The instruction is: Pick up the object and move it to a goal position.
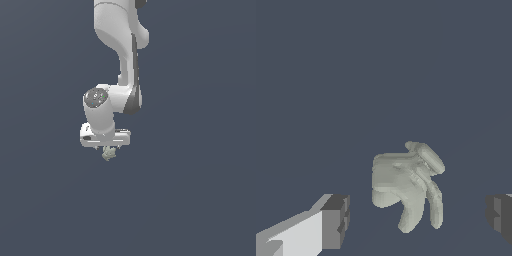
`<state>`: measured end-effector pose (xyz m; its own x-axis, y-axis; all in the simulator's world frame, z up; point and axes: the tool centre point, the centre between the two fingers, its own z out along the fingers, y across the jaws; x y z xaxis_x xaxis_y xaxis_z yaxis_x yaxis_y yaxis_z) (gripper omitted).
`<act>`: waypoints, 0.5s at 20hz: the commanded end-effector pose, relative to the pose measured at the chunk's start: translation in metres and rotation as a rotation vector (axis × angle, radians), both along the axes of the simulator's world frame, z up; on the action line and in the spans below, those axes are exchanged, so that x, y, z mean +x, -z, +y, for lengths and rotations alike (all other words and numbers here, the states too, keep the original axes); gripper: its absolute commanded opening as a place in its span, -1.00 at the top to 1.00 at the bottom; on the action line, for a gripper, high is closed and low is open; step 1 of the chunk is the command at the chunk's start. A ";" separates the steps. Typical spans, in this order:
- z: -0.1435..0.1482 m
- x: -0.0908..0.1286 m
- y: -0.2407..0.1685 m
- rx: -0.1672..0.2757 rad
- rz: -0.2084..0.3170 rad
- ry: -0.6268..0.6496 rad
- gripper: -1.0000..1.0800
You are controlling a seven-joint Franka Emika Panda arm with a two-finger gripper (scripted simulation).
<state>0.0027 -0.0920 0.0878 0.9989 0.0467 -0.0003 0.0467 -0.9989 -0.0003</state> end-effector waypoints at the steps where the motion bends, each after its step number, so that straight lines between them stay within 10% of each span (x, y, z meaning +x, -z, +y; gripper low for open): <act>1: 0.000 0.000 0.007 0.000 0.001 -0.001 -0.92; 10: -0.001 -0.001 0.046 0.000 0.000 -0.003 -0.92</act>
